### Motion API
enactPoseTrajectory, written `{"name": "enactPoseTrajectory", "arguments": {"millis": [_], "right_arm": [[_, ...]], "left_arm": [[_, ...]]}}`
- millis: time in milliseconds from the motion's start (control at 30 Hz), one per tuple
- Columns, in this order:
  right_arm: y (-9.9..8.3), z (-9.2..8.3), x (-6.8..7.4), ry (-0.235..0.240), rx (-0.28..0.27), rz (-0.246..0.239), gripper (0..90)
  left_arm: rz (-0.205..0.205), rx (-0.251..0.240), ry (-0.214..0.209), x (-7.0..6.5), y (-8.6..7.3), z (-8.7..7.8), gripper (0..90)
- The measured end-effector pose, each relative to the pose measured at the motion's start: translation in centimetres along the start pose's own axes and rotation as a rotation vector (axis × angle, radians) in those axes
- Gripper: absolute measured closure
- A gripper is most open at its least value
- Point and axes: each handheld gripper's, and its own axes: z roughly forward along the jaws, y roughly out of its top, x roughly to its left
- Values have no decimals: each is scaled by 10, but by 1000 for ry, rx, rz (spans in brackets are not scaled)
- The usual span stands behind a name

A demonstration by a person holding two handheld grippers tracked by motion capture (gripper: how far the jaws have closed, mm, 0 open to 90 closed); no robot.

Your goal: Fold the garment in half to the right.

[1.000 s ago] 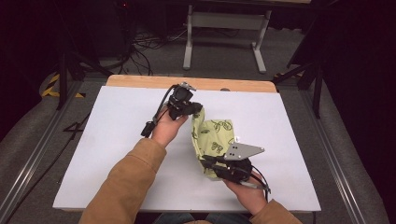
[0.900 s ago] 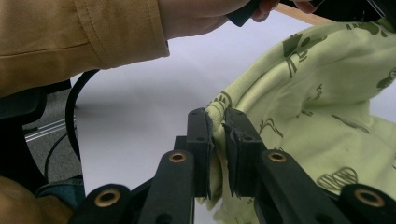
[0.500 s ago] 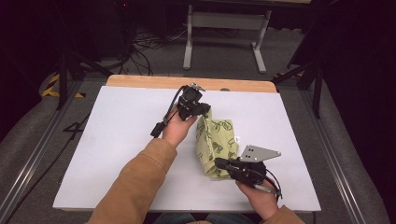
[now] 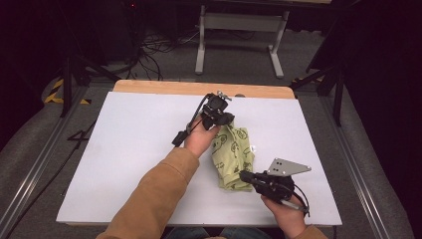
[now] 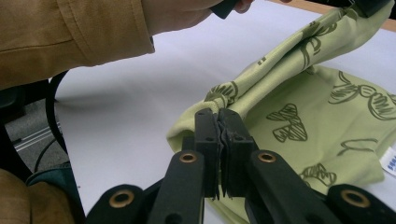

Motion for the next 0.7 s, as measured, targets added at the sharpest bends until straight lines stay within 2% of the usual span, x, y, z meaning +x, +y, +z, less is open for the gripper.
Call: {"name": "enactPoseTrajectory", "arguments": {"millis": [233, 367, 500, 700], "right_arm": [[-8, -3, -6, -13, 17, 23, 872], [-14, -3, -10, -18, 34, 36, 872], [-19, -4, -14, -25, 42, 50, 872], [-24, -4, -16, -28, 56, 64, 872]], "left_arm": [[-2, 9, -2, -3, 1, 10, 819], [10, 21, 10, -5, 0, 16, 818], [-1, 24, 6, -6, 0, 20, 817], [31, 37, 25, -12, 0, 28, 813]]}}
